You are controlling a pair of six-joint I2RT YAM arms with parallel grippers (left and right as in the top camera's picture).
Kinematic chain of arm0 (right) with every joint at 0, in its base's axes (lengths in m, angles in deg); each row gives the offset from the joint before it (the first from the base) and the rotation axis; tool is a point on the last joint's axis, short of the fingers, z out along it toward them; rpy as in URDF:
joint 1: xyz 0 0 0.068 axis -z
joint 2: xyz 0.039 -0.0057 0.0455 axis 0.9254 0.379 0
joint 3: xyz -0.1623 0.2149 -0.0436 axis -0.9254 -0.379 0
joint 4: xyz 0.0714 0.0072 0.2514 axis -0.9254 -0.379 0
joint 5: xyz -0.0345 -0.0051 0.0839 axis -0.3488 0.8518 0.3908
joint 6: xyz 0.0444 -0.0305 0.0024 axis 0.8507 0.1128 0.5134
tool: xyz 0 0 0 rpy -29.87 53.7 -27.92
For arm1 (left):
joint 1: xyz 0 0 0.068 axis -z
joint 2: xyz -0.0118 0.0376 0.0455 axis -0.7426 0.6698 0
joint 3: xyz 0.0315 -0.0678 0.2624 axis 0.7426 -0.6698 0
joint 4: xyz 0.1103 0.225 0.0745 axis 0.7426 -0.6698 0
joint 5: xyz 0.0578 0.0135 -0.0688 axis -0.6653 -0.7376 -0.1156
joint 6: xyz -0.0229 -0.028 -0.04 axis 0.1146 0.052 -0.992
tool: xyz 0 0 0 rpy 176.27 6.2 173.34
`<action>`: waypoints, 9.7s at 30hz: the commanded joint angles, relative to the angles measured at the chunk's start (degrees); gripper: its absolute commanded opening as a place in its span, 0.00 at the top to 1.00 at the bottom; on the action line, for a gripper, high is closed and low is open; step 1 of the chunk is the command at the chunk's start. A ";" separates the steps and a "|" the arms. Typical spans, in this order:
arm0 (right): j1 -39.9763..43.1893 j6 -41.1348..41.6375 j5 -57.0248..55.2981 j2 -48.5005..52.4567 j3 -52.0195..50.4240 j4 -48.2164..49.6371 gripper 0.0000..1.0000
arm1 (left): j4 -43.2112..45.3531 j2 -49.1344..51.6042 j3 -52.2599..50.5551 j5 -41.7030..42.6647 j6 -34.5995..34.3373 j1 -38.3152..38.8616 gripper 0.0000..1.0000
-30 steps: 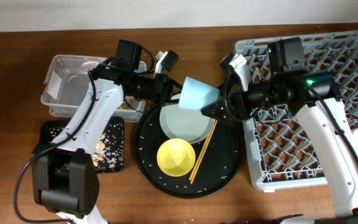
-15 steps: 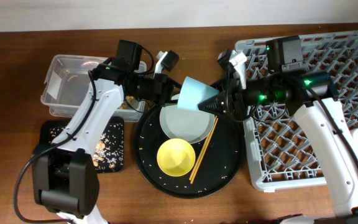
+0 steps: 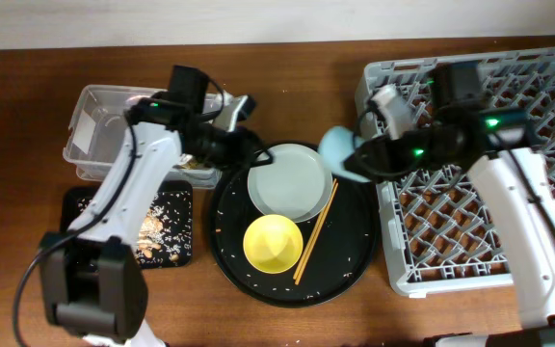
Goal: Sort waste into correct bins and load items into the dishwasher rack
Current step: 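Hand the blue cup from the left gripper to the right gripper, then place the blue cup in the rack with the right gripper, then grasp the yellow bowl with the right gripper and lift, then place the yellow bowl on its side in the rack's back corner, then grasp the white plate rim with the right gripper, then stand the white plate upright in the rack with the right gripper, then grasp the wooden chopsticks on the round tray with the right gripper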
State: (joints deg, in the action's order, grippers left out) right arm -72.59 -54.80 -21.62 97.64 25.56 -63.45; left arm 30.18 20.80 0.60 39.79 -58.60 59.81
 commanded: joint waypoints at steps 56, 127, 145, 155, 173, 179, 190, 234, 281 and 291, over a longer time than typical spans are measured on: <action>-22.51 23.71 -18.58 6.12 -8.15 -2.08 0.15 | -19.34 -15.52 0.48 -37.16 -0.63 -7.43 0.46; 25.94 -25.51 -91.76 19.69 -16.81 87.41 0.96 | -17.11 -15.52 0.48 -36.94 -0.61 -7.43 0.27; 16.81 -2.73 -90.47 24.85 -16.85 66.40 0.64 | -16.31 -15.52 0.48 -36.09 -0.61 -7.43 0.27; 11.61 -2.05 -76.48 9.22 -16.81 58.62 0.42 | -16.31 -15.52 0.48 -36.11 -0.59 -7.43 0.24; -16.44 24.61 -35.19 13.38 -16.85 35.80 0.32 | -16.37 -15.52 0.48 -36.09 -0.61 -7.41 0.20; -16.50 26.05 -30.73 21.49 -16.87 36.37 0.39 | -16.37 -15.52 0.48 -36.09 -0.61 -7.41 0.20; -16.52 26.05 -26.03 23.85 -16.98 34.14 0.80 | -16.35 -15.52 0.48 -36.06 -0.61 -7.41 0.20; 5.31 -5.99 -83.62 9.22 -7.72 43.04 0.96 | -15.87 -15.52 0.48 -36.09 -0.59 -7.41 0.20; -25.92 53.13 -28.98 17.57 -24.37 19.54 0.50 | -15.93 -15.52 0.48 -36.09 -0.59 -7.41 0.19; -25.92 55.28 -31.63 17.57 -27.28 21.35 0.50 | -15.96 -15.52 0.48 -36.09 -0.59 -7.41 0.19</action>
State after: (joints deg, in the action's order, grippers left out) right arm -98.21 -1.80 -49.31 114.55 0.29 -41.33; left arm 14.18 5.85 0.62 3.12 -59.06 52.64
